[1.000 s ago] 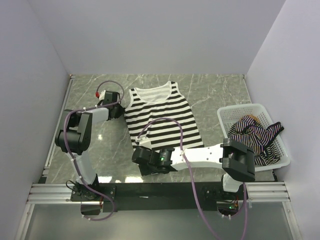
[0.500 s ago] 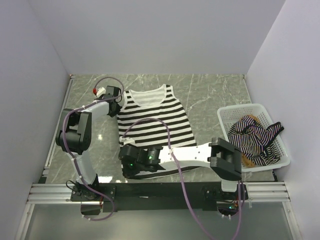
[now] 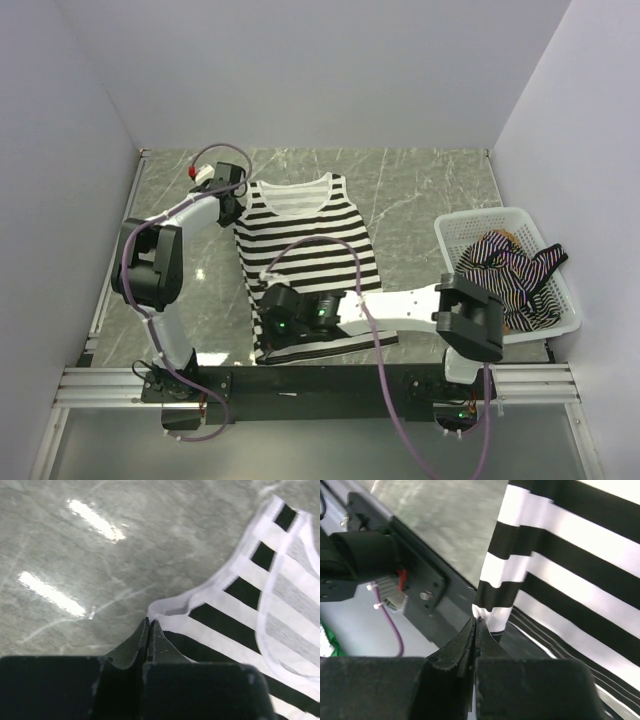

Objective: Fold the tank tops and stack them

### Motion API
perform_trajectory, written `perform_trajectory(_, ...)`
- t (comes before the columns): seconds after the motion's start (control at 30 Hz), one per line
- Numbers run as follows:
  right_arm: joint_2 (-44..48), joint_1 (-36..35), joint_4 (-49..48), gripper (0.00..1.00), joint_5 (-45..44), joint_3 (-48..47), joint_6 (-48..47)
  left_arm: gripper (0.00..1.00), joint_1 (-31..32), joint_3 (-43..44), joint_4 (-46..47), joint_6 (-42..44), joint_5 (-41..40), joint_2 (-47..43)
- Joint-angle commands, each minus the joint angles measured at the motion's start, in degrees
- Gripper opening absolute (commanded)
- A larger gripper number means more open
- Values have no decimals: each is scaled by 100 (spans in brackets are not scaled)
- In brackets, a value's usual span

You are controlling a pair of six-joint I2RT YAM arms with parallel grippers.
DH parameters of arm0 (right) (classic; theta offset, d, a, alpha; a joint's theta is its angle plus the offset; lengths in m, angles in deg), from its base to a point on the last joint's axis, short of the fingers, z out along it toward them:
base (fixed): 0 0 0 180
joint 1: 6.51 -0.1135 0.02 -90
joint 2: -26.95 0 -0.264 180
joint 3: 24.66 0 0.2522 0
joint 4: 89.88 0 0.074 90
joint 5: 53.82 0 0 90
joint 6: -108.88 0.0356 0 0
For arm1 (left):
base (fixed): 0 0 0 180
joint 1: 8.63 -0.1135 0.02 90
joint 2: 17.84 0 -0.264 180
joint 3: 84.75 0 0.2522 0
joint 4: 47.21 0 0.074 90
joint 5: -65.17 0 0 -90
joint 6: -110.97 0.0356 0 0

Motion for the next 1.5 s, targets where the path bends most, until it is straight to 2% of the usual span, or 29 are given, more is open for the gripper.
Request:
perform_trajectory(0.0,700,158,-471,0,68,530,312,1,229,421,31,39,-46,-226)
perform_trajectory(0.3,1483,264,-1156,0,-213,2006,901,1,914,1168,-179,-145,-98,353)
perform_trajectory(0.7,2503,413,-1447,0,-837,3456,1543,1,1591,2012,-329,-304,-72,1127)
perform_trajectory(1.17,2995,449,-1641,0,-942,4213,1895,1,1917,2347,-277,-366,-28,1523)
perform_trajectory(1.27,3197,449,-1553,7,-1048,4345,1948,3,1952,2312,-111,-269,60,1523)
perform_trajectory(1.47,3497,449,-1395,9,-1206,4442,2009,5,1987,2434,93,-50,394,1620)
